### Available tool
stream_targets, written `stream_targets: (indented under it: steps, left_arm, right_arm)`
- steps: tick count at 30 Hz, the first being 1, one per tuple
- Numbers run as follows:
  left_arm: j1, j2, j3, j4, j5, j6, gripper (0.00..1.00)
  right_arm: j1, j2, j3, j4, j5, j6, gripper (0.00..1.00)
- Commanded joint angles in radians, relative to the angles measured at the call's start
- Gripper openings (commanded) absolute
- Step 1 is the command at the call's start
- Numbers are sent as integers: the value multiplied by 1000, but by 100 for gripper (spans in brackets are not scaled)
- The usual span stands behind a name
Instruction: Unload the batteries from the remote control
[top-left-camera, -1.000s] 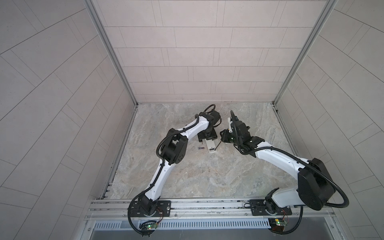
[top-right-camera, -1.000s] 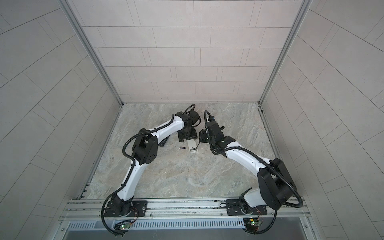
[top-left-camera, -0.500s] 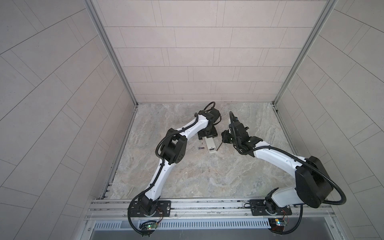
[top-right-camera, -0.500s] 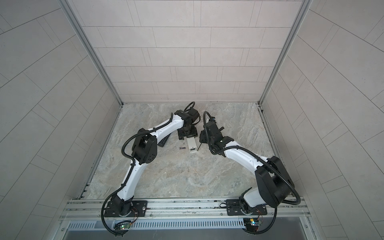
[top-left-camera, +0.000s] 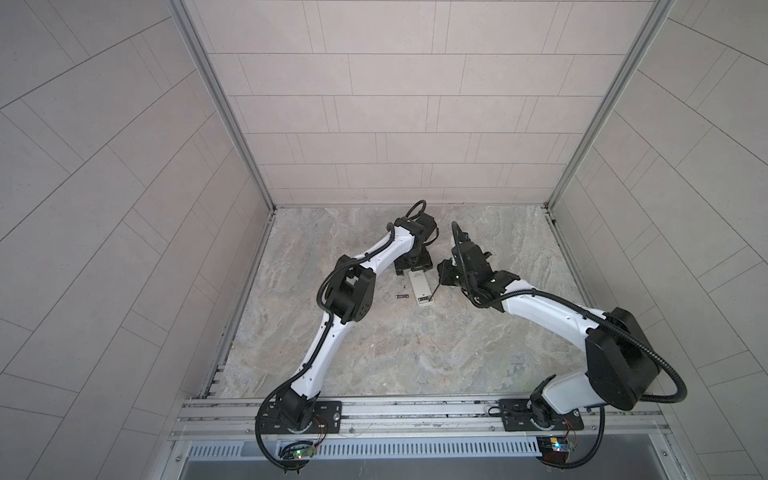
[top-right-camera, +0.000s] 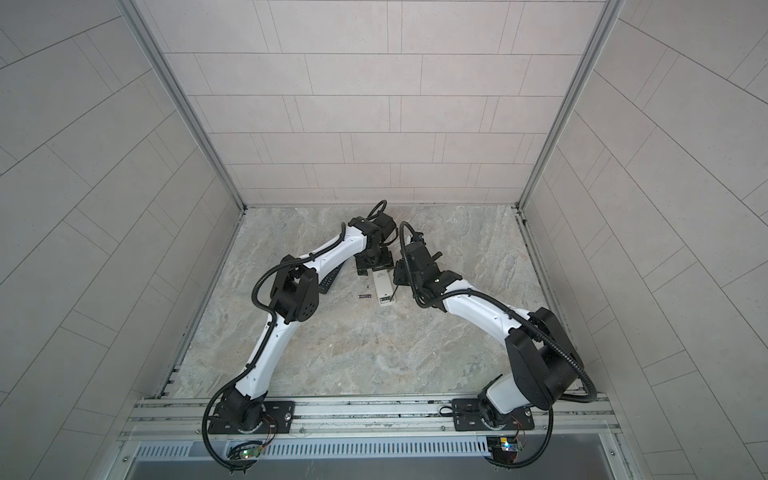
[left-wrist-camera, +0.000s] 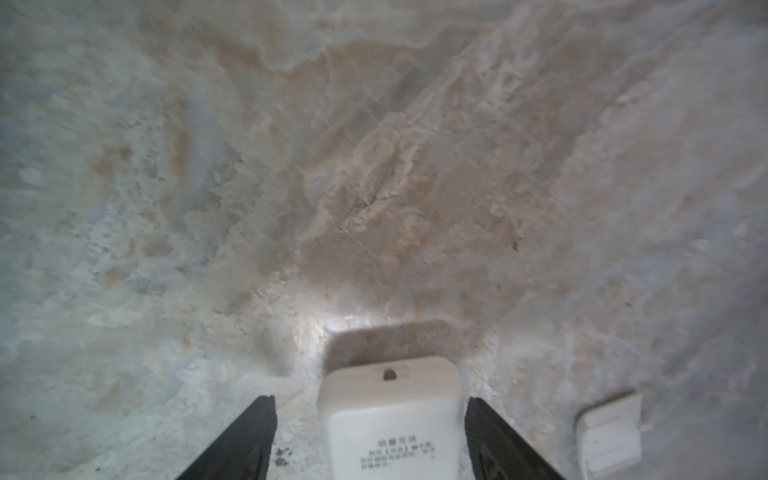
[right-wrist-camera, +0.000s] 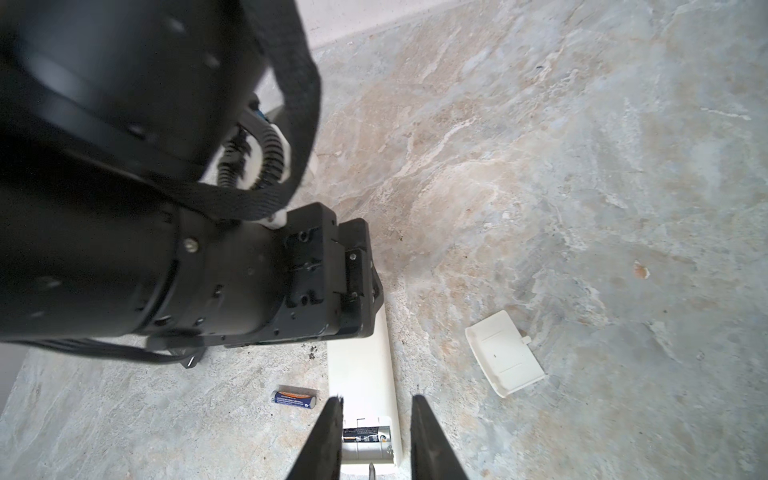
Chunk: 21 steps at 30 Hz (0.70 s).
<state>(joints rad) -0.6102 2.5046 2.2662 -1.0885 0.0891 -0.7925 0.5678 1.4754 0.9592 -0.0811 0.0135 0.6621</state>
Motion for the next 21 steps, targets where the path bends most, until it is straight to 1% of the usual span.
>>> stream_targets:
  steps: [1,5,8,12,16,21]
  left_arm:
    - [3,13,20,-67,-22,22,77]
    - [4,6,7,-85,-33,19,72]
    - [7,-19,-30,-78,-33,9,71]
    - [13,-63,-63,-54,-22,-28,75]
    - [16,-120,-82,-9,-20,-41,77]
    - [21,-109,-70,-44,0,-35,78]
  right_arm:
    - [18,-24,10,-13,15,2,0]
    - [29,-12,-3,6,28,3,0]
    - [29,-11,-1,22,38,-27,0]
    - [27,-39,3,36,51,-85,0]
    - [11,-62,-6,44,53,-105,0]
    - [6,-69,-6,61,43,-153,0]
